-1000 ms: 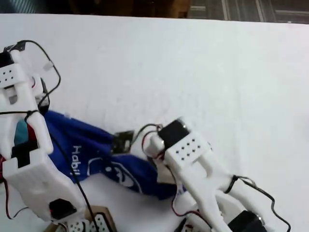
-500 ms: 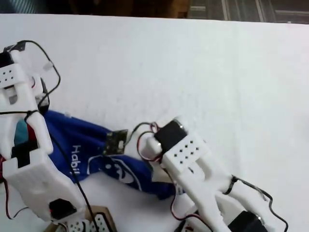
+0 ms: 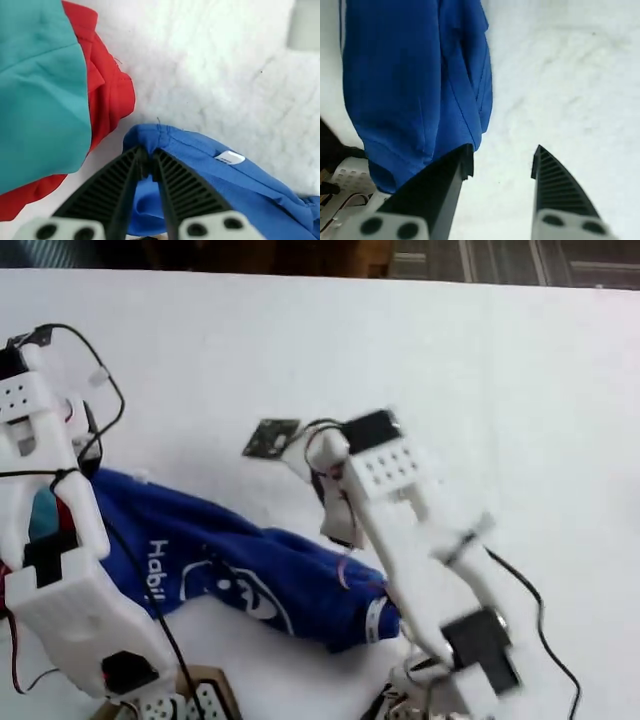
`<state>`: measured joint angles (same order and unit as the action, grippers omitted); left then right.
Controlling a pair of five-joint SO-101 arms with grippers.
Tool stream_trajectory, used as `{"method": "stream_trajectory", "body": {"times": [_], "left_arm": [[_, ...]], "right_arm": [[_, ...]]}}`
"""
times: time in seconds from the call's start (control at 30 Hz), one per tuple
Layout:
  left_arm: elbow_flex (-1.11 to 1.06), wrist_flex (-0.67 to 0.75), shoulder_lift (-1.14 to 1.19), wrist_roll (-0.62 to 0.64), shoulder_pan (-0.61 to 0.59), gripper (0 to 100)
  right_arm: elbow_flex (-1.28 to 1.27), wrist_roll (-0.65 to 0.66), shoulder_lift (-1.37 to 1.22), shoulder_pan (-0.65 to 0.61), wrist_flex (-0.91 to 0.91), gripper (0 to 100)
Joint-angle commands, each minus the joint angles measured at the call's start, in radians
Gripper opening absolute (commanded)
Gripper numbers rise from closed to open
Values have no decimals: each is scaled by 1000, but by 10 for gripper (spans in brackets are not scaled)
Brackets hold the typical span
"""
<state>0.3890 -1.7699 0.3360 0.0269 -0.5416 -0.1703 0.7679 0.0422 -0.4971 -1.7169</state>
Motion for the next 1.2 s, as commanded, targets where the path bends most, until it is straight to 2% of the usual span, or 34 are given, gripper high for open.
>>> {"method": "stream_trajectory", "body": {"times": [0.0,0.27,0.57,0.67,0.83,0.93,1.07,1.17], "left_arm": [[-2,-5,-54,-6,9,25],[-2,-2,-54,-6,9,25],[-2,-2,-54,-6,9,25],[-2,-2,-54,-6,9,25],[-2,-2,-54,-6,9,25],[-2,-2,-54,-6,9,25],[-2,-2,-54,-3,9,25],[-2,-2,-54,-5,9,25]], "right_arm": [[40,18,-50,-48,-8,198],[-55,37,-33,-269,-10,198],[-71,44,-31,-397,-51,198],[-40,38,-31,-352,-50,198],[83,35,-42,-101,-45,198],[91,37,-44,-7,-44,198],[-11,37,-44,-38,-28,198],[-137,35,-42,-97,61,198]]}}
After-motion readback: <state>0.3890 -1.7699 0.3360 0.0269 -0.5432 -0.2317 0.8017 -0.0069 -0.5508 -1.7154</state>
